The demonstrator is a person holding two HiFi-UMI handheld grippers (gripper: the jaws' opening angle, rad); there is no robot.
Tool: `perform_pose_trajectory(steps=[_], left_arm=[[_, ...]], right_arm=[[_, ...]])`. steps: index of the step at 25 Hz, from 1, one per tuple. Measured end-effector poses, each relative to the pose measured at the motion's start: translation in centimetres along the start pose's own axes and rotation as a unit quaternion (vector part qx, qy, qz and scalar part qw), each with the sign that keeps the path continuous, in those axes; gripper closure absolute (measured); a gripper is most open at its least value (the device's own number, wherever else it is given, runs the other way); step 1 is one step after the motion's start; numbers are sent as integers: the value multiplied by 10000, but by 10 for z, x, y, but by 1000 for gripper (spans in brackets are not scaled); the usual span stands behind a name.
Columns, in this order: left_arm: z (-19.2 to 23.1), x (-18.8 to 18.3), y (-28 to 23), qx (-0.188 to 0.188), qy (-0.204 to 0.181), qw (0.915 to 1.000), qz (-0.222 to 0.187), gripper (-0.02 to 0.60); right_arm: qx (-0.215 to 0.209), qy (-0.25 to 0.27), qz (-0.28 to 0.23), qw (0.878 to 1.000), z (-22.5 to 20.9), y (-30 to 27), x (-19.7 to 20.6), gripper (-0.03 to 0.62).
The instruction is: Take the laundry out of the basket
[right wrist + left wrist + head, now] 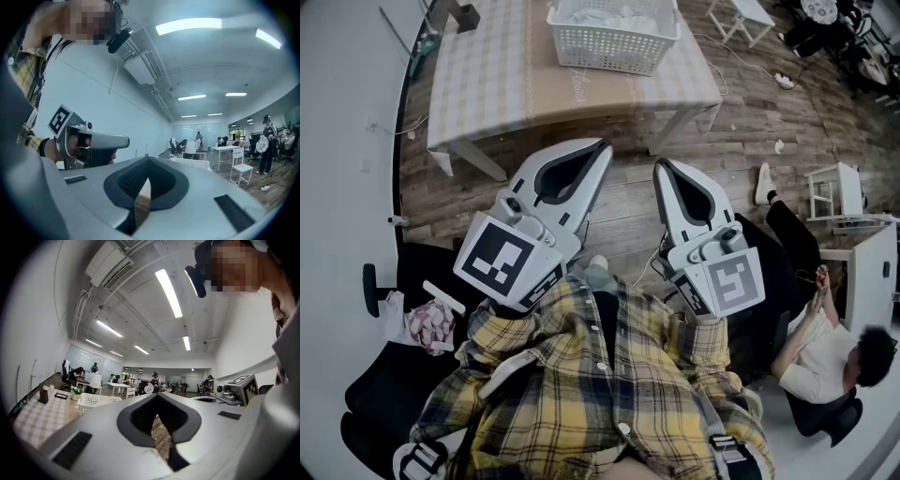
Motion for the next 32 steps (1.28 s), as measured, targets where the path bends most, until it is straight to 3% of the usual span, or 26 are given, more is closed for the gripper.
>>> perform_pose_trajectory(steps=[19, 27, 32], left_arm=[[-18, 1, -4, -132, -18, 9999, -7, 546], [-2, 9, -13, -265, 56, 9996, 77, 547], [31, 11, -27, -267, 89, 9996, 39, 548]], right_arm=[[55, -105, -7, 9999, -15, 27, 7, 582], [10, -194, 94, 9998, -27, 10, 15, 582], [10, -173, 149, 9997, -37, -23, 18, 582]])
Point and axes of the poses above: the fingertips, and each gripper's own axes: y backward along the fingers, z to its left, x out of its underside, the point moved 10 cm from there along y, backward along the fingers
